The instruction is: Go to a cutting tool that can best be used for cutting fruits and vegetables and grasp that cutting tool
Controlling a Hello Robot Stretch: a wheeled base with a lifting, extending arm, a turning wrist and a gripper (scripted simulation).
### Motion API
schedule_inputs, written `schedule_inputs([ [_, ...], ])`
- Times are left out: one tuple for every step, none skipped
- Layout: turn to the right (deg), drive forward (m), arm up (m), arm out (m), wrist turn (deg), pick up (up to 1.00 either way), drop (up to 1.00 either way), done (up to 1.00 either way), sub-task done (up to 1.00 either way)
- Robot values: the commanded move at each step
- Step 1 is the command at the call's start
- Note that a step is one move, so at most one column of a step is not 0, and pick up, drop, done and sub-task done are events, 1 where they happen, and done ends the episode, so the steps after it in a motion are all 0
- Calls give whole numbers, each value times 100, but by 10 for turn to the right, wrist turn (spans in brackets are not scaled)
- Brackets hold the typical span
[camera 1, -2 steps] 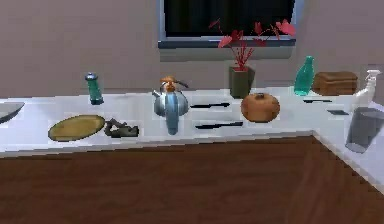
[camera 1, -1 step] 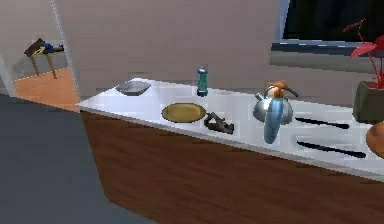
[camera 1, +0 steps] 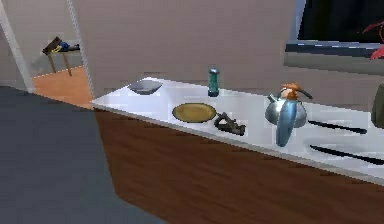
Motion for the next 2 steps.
schedule_inputs([
  [450, 0, 0, 0, 0, 0, 0, 0, 0],
  [150, 0, 0, 0, 0, 0, 0, 0, 0],
])
